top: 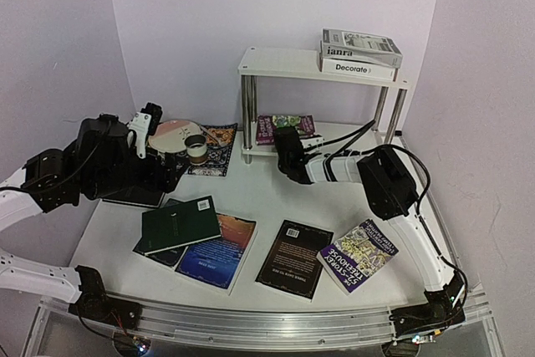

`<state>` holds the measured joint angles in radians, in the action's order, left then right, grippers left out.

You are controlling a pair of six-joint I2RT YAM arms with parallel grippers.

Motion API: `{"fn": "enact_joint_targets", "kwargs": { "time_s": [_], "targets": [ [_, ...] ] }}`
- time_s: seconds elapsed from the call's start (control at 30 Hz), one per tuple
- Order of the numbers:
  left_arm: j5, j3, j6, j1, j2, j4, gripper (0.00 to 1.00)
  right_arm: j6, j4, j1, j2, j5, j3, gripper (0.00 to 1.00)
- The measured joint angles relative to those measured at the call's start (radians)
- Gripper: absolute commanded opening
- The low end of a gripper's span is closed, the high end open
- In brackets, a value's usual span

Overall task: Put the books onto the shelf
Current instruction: Place the book on the shelf.

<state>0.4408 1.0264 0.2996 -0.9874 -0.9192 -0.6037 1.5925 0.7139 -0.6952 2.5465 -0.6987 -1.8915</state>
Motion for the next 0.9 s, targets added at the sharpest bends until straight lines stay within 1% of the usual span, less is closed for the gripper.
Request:
{"fn": "enact_joint_targets", "kwargs": {
  "time_s": [0.2, 0.33, 0.37, 0.4, 0.43, 0.47, 0.6, 0.67, 0.7, 0.77, 0.9],
  "targets": [
    [0.0, 0.005, 0.013, 0.0, 0.003, -0.013, 0.89, 0.014, -0.008, -0.02, 0.007, -0.013, -0.009, 0.17],
    [0.0, 0.019, 0.013, 0.0, 0.002, -0.035, 0.89, 0.028, -0.012, -0.032, 0.007, -0.019, -0.009, 0.27],
    [0.0, 0.022, 0.013, 0.0, 0.002, -0.035, 0.89, 0.03, -0.014, -0.034, 0.007, -0.023, -0.009, 0.28],
    [0.0, 0.026, 0.013, 0.0, 0.001, -0.039, 0.89, 0.032, -0.018, -0.034, 0.007, -0.025, -0.009, 0.31],
    [0.0, 0.029, 0.013, 0.0, 0.001, -0.042, 0.89, 0.035, -0.022, -0.034, 0.007, -0.025, -0.009, 0.41],
    [0.0, 0.032, 0.013, 0.0, 0.0, -0.045, 0.89, 0.038, -0.027, -0.034, 0.008, -0.024, -0.009, 0.48],
    [0.0, 0.033, 0.013, 0.0, 0.0, -0.046, 0.89, 0.058, -0.013, -0.037, 0.022, -0.022, -0.026, 0.72],
    [0.0, 0.033, 0.013, 0.0, 0.0, -0.05, 0.89, 0.061, 0.006, -0.039, 0.019, -0.023, -0.025, 0.91],
    [0.0, 0.033, 0.013, 0.0, 0.001, -0.052, 0.89, 0.066, 0.021, -0.04, 0.014, -0.022, -0.018, 0.97],
    [0.001, 0.033, 0.013, 0.0, 0.001, -0.051, 0.89, 0.074, 0.049, -0.041, -0.018, -0.013, 0.023, 0.98],
    [0.01, 0.032, 0.014, 0.0, 0.003, -0.051, 0.9, 0.1, 0.032, -0.044, -0.111, 0.018, 0.151, 0.98]
  ]
}}
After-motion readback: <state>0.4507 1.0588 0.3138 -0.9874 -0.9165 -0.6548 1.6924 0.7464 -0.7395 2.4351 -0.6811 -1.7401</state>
